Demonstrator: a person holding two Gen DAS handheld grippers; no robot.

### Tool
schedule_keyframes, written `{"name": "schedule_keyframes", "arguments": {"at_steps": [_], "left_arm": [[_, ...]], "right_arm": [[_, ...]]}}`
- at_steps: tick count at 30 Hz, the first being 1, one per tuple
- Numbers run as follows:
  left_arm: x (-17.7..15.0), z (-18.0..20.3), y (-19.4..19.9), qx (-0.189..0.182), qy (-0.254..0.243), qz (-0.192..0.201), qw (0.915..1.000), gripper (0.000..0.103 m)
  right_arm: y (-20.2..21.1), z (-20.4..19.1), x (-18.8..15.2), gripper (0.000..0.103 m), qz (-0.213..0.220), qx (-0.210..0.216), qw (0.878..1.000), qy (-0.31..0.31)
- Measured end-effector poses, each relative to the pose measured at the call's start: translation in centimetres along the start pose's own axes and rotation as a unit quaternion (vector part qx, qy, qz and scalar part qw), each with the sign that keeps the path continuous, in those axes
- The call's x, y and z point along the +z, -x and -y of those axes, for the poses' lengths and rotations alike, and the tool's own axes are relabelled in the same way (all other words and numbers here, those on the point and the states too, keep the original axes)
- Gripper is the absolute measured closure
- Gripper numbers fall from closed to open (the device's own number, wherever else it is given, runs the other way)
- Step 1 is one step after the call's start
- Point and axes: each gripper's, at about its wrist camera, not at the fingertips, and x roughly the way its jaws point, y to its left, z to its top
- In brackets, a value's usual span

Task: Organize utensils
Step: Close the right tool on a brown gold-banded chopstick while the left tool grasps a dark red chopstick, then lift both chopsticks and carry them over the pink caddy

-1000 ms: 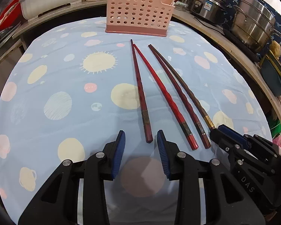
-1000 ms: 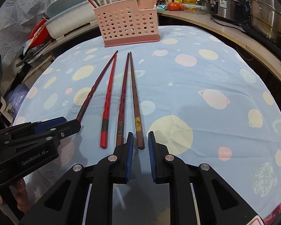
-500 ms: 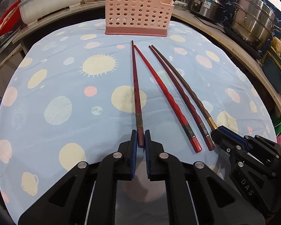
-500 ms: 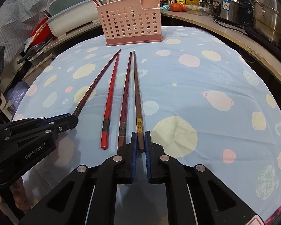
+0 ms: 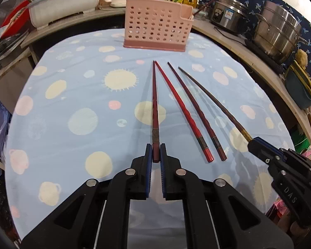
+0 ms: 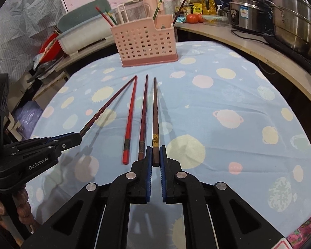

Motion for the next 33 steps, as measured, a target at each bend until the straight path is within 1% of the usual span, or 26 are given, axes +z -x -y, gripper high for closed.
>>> {"name": "schedule_keyframes", "arguments": {"at_steps": [2, 7, 13, 18, 21, 26, 33], "left_arm": [[0.2, -0.3, 1.2, -0.003, 0.003, 0.009, 1.0, 0.096], [1.2, -1.1, 5.3, 0.003, 0.007, 0.047, 0.9989, 0.096], [3.4, -2.1, 9.5, 0.001, 0.015, 0.084, 0.9964, 0.096], [5.9, -3.5, 13.0, -0.004, 0.027, 0.119, 0.9926, 0.096], [7.2, -4.4, 14.7, 0.0, 0.033, 0.144, 0.989, 0.096], [9.0, -5.4, 16.1, 0.015, 0.037, 0.171, 0.9845, 0.096], [10.5, -5.5, 16.3, 0.017, 0.034, 0.184, 0.9821, 0.096]], "right_arm": [[1.2, 0.3, 0.3, 0.096, 0.011, 0.002, 1.0, -0.004], [4.4, 1.0, 1.9, 0.096, 0.049, 0.001, 0.999, -0.015], [8.8, 2.0, 5.2, 0.096, 0.106, 0.001, 0.994, -0.027], [11.4, 2.7, 8.2, 0.096, 0.141, 0.003, 0.989, -0.038], [12.5, 3.1, 9.7, 0.096, 0.156, 0.011, 0.987, -0.042], [13.2, 2.8, 11.7, 0.096, 0.178, 0.009, 0.984, -0.032], [13.2, 2.1, 13.4, 0.096, 0.191, 0.013, 0.981, -0.023]]}}
